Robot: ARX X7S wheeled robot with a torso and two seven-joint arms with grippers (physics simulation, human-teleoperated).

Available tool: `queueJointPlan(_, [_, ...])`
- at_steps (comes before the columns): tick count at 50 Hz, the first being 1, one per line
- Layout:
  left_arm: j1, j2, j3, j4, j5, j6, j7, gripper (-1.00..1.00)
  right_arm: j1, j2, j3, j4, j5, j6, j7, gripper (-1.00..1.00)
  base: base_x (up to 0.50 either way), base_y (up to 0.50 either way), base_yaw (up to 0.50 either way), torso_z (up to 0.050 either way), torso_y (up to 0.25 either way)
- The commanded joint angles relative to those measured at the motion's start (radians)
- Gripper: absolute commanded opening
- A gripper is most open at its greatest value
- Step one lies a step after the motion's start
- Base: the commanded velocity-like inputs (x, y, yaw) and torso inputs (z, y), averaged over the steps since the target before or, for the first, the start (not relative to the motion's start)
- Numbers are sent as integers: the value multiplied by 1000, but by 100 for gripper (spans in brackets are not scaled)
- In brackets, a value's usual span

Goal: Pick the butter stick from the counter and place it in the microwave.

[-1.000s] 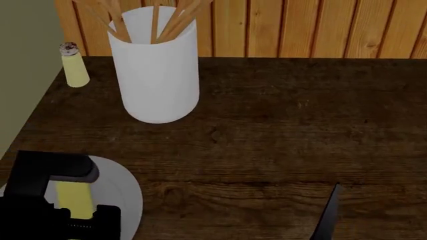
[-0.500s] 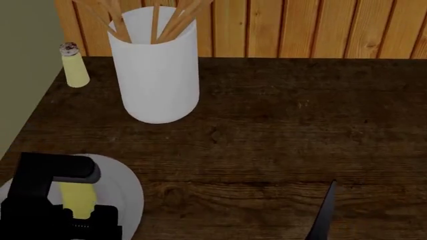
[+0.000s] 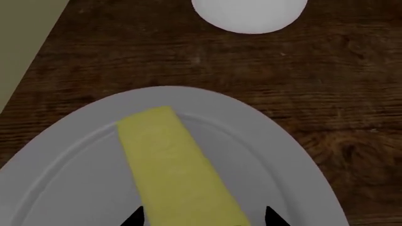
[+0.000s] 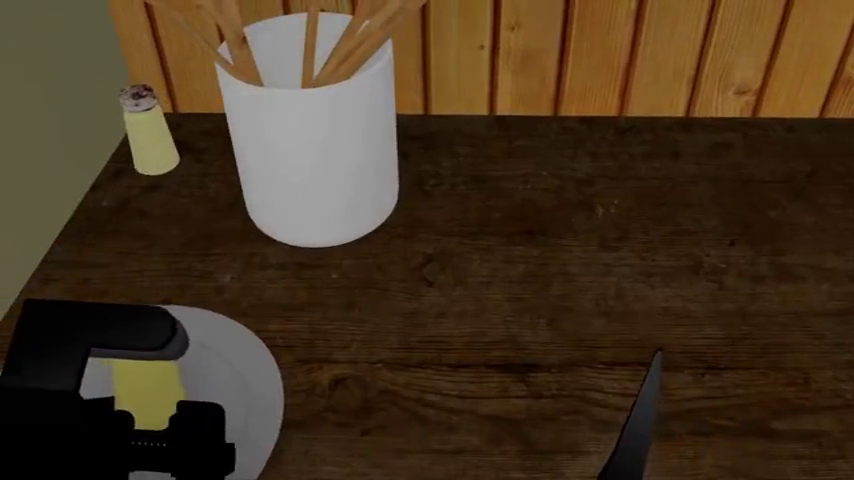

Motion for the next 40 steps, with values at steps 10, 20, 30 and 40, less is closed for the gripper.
queueJointPlan(10, [32,-45,-64,135,74,81,70,-100,-15,-17,16,-1,-26,-15,-31,100,0,0,0,0,0])
queueJointPlan(20, [68,-85,-73,241,202,165,200,-100,-11,-17,7,-1,-36,-11,-35,100,0,0,0,0,0])
queueJointPlan(30, [70,-115,-61,330,385,250,279,-100,-13,-17,-5,-1,-48,-21,-35,100,0,0,0,0,0])
queueJointPlan(40, [46,-122,-51,391,578,373,368,-100,-17,-17,2,-1,-41,-28,-37,100,0,0,0,0,0])
